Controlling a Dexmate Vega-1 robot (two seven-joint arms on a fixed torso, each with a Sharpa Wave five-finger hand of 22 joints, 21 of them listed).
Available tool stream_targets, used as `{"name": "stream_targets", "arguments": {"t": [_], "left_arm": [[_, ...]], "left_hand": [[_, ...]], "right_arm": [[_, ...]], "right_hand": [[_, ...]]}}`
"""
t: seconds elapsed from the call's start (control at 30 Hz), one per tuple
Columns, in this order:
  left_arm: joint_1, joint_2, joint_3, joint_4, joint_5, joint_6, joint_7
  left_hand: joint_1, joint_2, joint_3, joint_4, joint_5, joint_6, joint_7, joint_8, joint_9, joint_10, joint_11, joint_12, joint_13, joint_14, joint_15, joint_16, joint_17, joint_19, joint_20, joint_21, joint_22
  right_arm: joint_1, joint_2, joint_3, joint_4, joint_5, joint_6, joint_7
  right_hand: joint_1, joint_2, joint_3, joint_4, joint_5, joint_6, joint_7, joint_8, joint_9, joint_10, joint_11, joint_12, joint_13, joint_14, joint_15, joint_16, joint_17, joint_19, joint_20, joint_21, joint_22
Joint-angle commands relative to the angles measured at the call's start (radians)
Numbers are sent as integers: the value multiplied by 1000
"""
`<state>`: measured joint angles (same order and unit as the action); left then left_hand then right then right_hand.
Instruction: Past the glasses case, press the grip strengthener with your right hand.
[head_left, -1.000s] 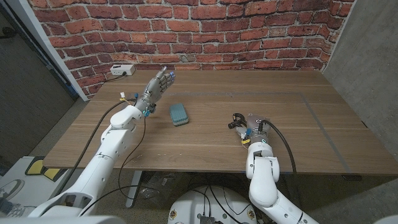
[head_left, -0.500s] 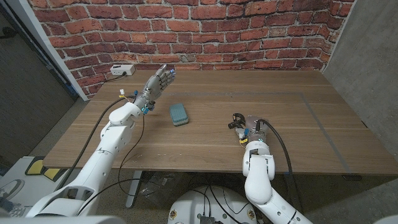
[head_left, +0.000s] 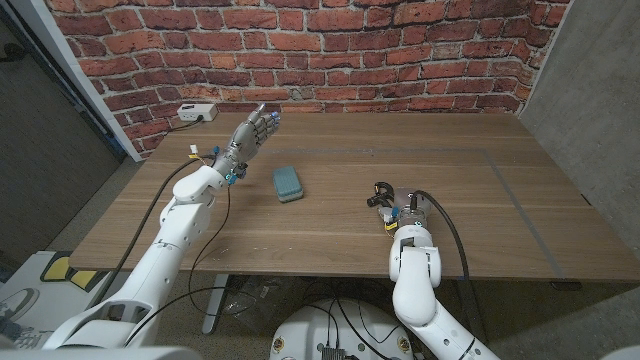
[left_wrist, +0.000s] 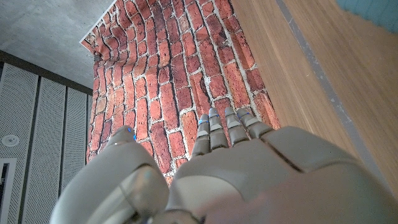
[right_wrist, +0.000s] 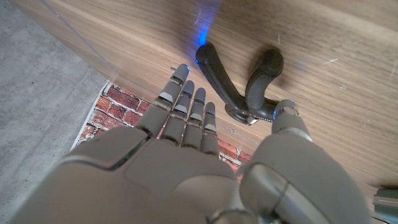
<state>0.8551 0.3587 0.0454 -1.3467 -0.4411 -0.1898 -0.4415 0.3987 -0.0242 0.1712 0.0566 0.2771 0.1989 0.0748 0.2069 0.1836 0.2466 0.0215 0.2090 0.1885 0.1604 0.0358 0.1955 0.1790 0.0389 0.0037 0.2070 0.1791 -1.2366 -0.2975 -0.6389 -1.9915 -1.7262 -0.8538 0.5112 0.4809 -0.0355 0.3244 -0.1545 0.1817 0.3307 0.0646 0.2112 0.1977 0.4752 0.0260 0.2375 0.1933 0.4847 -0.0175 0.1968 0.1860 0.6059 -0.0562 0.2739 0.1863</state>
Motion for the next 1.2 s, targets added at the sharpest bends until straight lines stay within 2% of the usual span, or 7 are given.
{"name": "stream_targets", "arguments": {"t": [0.03,0.27,0.57,0.77,0.87,1.03,1.2], "left_arm": [[3,-2,-4,9,-5,-10,-16],[8,3,-6,12,-7,-4,-24],[4,3,-8,21,-8,-8,-34],[-1,0,-7,33,-9,-6,-45],[-3,-2,-6,37,-8,-4,-47],[-7,-7,-7,43,-6,-6,-49],[-6,-9,-7,40,-3,-2,-45]], "left_hand": [[4,6,-3,2,-2,8,-4,0,5,11,-1,1,1,14,0,-3,3,3,9,-3,2],[5,7,-4,2,-3,10,-2,0,5,12,-2,1,2,16,-1,-3,3,3,11,-3,2],[6,8,-5,2,-4,12,-5,0,5,13,-4,0,2,18,0,-3,3,3,11,-3,2],[6,8,-6,2,-4,12,-5,-1,5,15,-4,1,2,18,1,-3,3,3,12,-3,2],[6,9,-6,2,-5,12,-6,-1,5,15,-4,1,2,18,1,-3,3,2,14,-4,2],[7,9,-7,2,-5,14,-5,-1,5,17,-5,1,2,19,0,-3,3,1,17,-4,2],[7,10,-7,2,-6,14,-4,-1,5,18,-5,1,2,20,1,-3,3,0,18,-4,2]], "right_arm": [[1,9,18,-3,11,19,28],[12,16,21,13,9,11,40],[31,18,16,19,-8,22,95],[37,20,22,15,-13,26,123],[42,18,26,15,-17,33,146],[52,15,32,20,-29,45,184],[56,12,39,22,-28,51,194]], "right_hand": [[19,0,9,-2,4,26,4,10,4,20,1,8,2,15,-9,-1,0,25,-26,6,1],[28,0,12,-5,4,29,10,9,4,23,7,8,1,14,-7,-3,-2,27,-28,5,0],[35,2,15,-4,3,37,7,10,4,27,6,8,0,10,-1,-7,-2,21,-22,1,-1],[52,14,26,-4,3,56,1,14,4,48,6,13,-1,27,-8,-3,-2,41,-29,5,-1],[72,28,38,-7,5,60,-1,14,4,57,1,14,-2,40,-13,-1,-3,50,-31,6,-1],[161,65,84,-25,18,77,-7,14,4,71,-2,12,-5,62,-30,-2,-5,75,-42,10,-1],[238,80,122,-33,28,91,-17,13,4,90,-18,12,-6,92,-49,-1,-7,99,-56,15,-1]]}}
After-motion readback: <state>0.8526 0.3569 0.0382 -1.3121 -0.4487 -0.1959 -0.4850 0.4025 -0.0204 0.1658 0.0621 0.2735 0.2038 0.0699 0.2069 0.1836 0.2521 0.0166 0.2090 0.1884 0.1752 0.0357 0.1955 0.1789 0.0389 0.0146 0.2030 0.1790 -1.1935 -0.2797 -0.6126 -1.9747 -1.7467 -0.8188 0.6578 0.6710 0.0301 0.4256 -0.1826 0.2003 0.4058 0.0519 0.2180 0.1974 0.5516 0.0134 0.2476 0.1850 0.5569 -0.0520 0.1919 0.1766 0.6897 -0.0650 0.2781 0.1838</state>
